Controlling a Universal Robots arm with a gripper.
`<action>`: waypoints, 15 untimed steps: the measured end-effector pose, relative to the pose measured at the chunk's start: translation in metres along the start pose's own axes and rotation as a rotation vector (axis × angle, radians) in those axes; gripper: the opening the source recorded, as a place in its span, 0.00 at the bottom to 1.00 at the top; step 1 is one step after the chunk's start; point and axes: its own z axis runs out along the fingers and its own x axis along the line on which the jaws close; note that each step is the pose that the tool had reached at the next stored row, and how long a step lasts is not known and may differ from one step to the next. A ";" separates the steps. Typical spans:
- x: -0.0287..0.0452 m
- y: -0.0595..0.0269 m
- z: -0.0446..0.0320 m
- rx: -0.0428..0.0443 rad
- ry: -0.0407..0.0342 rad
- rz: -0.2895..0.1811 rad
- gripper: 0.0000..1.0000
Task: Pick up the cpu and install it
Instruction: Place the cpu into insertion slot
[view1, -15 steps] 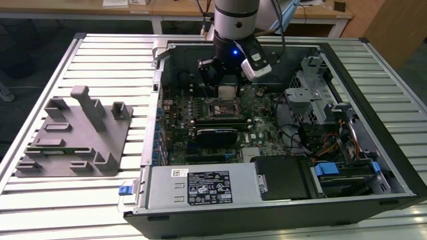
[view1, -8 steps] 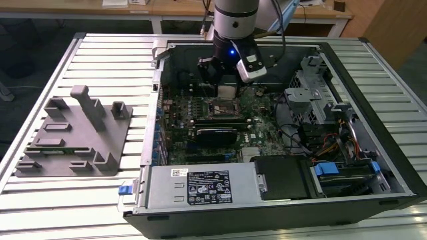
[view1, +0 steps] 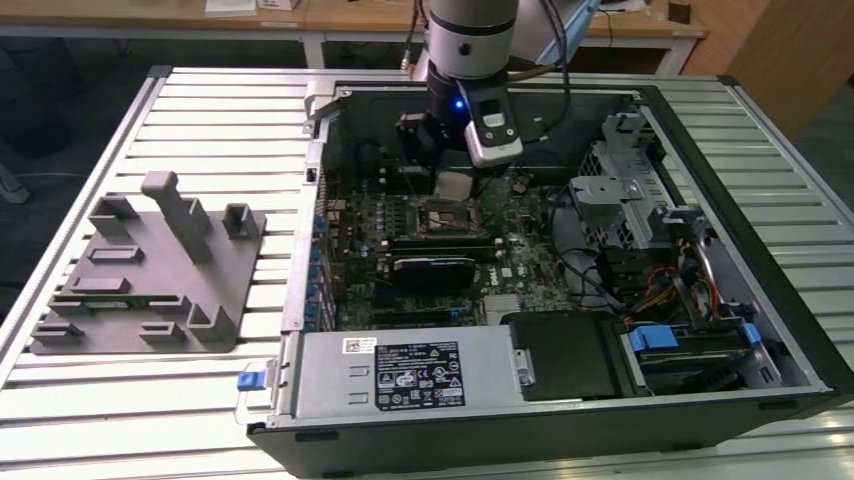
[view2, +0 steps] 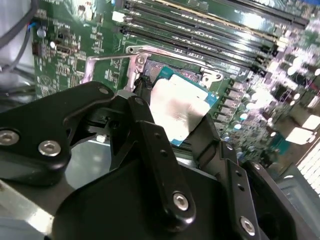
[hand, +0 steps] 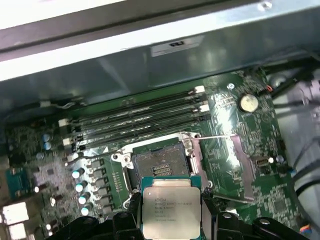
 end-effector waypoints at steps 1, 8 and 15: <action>0.0000 0.0000 0.0000 0.0004 -0.0005 0.018 0.55; 0.0000 0.0000 0.0004 0.0029 -0.0040 0.145 0.55; 0.0000 0.0000 0.0007 0.0054 -0.0076 0.273 0.55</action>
